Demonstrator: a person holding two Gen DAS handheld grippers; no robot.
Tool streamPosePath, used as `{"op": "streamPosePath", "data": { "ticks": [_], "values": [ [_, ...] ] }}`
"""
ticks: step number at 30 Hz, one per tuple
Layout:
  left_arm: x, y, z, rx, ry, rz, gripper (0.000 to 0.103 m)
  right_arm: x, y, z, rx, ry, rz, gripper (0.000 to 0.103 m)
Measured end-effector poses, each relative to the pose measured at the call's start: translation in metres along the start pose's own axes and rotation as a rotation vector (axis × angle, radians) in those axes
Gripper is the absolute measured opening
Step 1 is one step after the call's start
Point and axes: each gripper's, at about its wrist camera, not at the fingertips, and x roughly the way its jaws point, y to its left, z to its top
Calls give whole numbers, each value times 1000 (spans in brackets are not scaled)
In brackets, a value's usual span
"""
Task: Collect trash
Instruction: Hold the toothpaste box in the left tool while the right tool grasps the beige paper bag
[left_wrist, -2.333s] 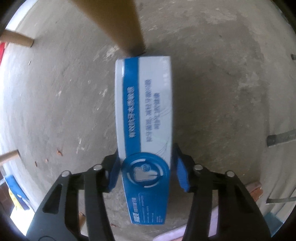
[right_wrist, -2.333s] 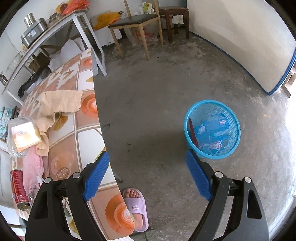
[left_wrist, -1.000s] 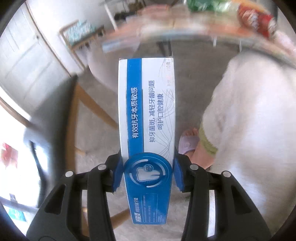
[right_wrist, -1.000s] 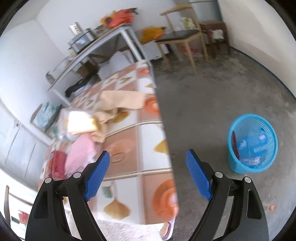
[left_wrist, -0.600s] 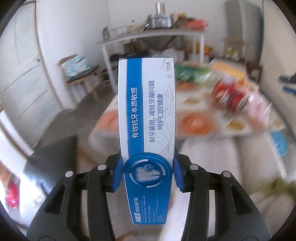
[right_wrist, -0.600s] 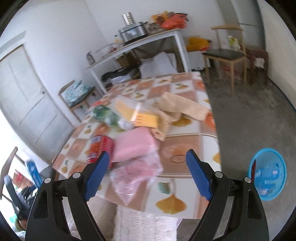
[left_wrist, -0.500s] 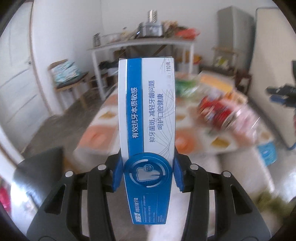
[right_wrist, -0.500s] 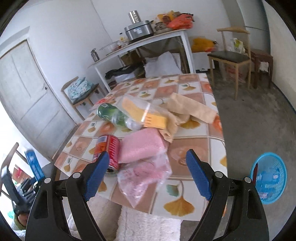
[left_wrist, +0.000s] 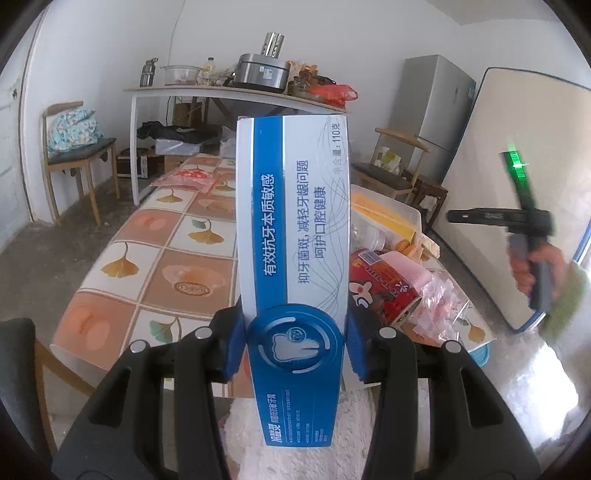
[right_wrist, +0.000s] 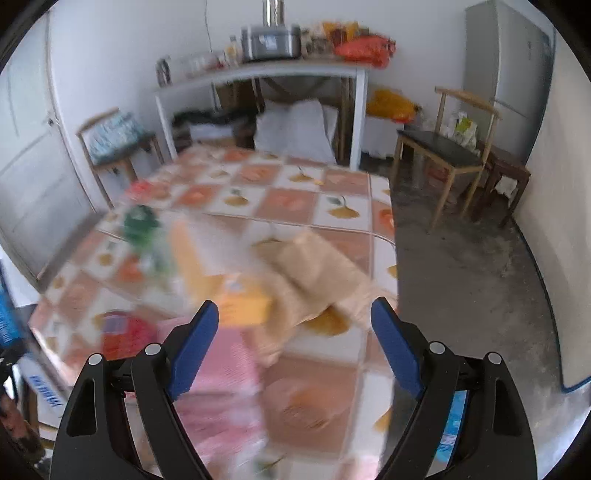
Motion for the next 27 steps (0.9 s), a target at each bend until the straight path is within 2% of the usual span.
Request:
{"op": "streamPosePath", "data": {
  "ticks": [2, 7, 9, 13, 16, 18, 20, 22, 27],
  "values": [
    [1, 6, -1, -11, 7, -6, 43, 30, -23, 16, 53, 62, 39, 82],
    [5, 18, -2, -39, 28, 1, 43, 86, -37, 30, 111, 160, 45, 81],
    [9, 20, -2, -42, 38, 7, 43, 109, -36, 29, 126, 212, 47, 76],
    [13, 19, -3, -31, 53, 17, 43, 133, -28, 20, 112, 259, 56, 64],
    [15, 18, -3, -22, 62, 24, 43, 137, -19, 16, 54, 249, 30, 59],
    [16, 18, -3, -21, 68, 29, 43, 134, -15, 14, 22, 244, 9, 47],
    [16, 17, -3, -20, 72, 32, 43, 131, -14, 13, 5, 246, 3, 23],
    [16, 15, -3, -16, 75, 36, 43, 129, -13, 12, 0, 248, 1, 9],
    [13, 11, -1, -9, 71, 38, 43, 95, -11, 14, 8, 136, -31, 6]
  ]
}}
